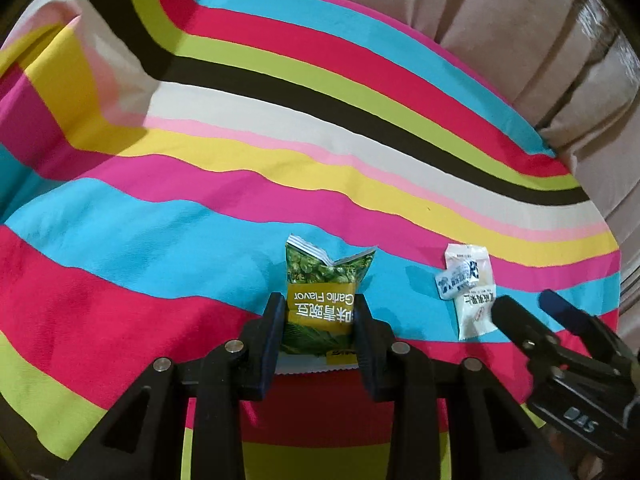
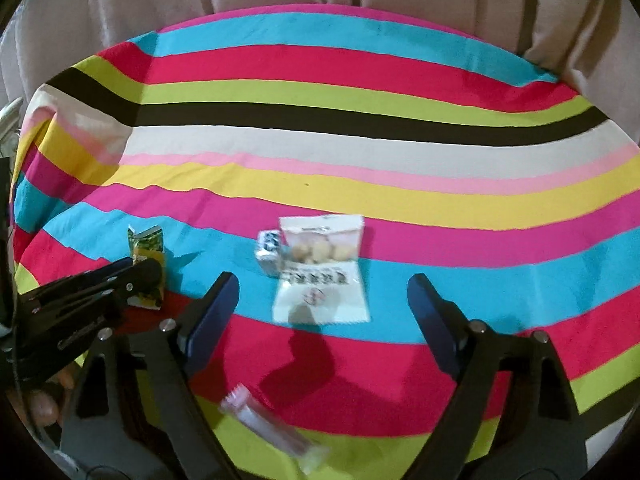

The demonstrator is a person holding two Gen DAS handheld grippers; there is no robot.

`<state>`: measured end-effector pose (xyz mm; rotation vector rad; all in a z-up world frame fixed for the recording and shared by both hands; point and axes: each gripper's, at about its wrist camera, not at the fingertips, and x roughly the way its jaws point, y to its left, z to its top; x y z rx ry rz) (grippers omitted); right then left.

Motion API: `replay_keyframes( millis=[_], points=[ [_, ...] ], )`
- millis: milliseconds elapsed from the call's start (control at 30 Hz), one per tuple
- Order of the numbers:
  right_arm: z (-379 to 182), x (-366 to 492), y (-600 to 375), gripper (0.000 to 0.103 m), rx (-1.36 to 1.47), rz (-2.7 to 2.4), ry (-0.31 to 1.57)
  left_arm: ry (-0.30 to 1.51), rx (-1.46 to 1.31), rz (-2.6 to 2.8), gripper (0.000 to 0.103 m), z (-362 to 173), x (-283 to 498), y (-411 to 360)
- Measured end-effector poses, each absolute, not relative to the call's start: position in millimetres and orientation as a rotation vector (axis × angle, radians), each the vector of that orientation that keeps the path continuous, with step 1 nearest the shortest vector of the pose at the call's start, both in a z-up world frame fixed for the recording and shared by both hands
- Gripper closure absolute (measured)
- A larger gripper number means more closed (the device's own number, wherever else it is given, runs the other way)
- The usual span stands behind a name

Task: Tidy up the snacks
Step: 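Grasp the small blue-white cube with the right tool while the left tool holds the green packet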

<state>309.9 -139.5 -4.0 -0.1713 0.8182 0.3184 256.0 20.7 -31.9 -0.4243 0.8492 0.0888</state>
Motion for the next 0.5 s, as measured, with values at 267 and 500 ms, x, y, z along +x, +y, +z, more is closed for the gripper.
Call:
replay_keyframes(
  millis=[267,500],
  points=[
    [-23,332,-117,0.037,-0.188,0.331,0.863,0.840,-0.463,0.086,0.069,-32,252,28],
    [-29,335,-110,0.079,-0.195,0.361,0.861,0.837,-0.469,0.084,0.069,-32,249,28]
  ],
)
